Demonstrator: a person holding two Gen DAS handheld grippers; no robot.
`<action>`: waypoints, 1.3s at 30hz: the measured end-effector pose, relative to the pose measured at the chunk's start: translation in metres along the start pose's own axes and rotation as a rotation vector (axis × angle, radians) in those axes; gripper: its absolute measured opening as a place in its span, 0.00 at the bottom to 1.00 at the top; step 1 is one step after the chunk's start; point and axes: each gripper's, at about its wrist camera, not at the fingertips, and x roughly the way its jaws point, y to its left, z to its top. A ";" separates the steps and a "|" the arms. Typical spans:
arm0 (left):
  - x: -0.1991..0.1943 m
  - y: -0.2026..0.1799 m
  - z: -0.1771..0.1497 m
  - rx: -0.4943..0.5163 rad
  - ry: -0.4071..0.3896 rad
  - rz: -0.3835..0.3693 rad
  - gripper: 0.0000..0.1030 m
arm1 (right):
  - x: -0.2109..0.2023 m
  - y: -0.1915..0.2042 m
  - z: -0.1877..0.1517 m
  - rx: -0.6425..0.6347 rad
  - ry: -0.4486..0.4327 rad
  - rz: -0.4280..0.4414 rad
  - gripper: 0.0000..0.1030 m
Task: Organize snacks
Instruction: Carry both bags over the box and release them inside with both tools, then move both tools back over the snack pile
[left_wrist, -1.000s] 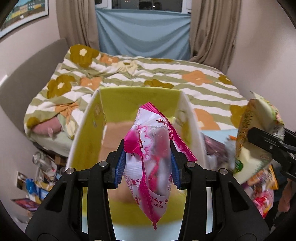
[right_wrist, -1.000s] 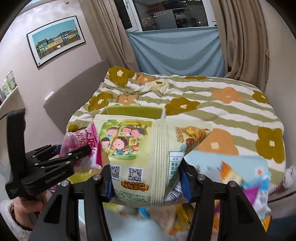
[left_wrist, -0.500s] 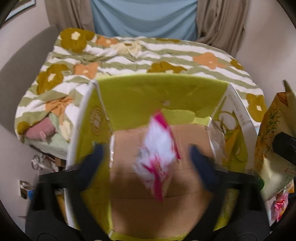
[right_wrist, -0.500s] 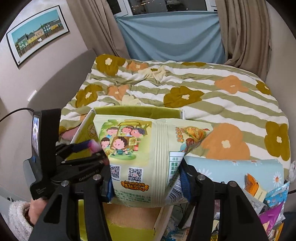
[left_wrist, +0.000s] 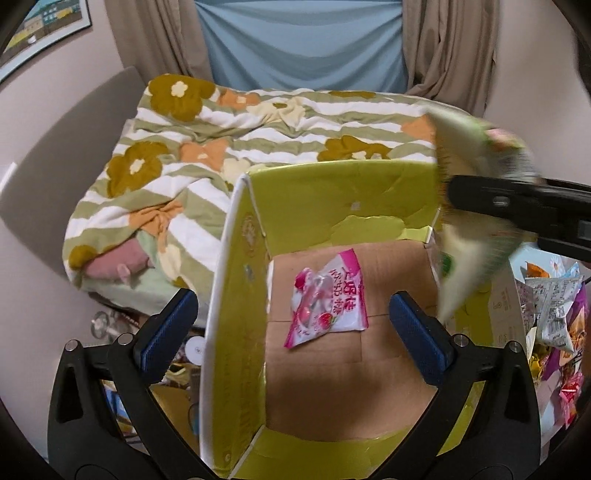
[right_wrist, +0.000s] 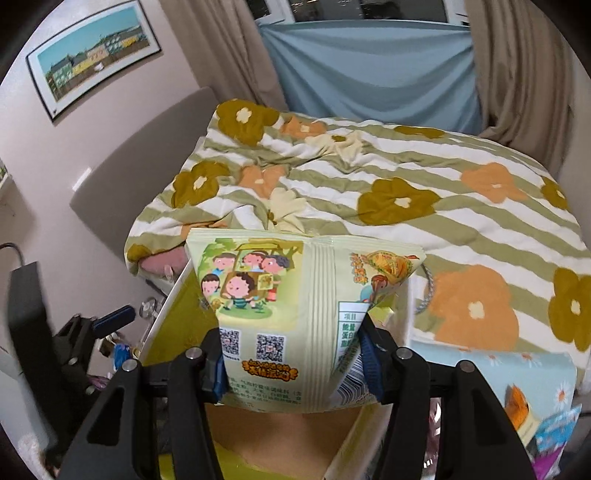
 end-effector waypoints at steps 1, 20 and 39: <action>0.000 0.002 -0.001 -0.001 0.002 0.007 1.00 | 0.007 0.002 0.002 -0.009 0.013 -0.004 0.52; -0.016 0.019 -0.011 -0.021 -0.021 0.017 1.00 | 0.024 0.005 -0.010 0.011 0.048 -0.055 1.00; -0.133 -0.083 -0.011 0.103 -0.206 -0.152 1.00 | -0.168 -0.027 -0.067 0.079 -0.190 -0.207 1.00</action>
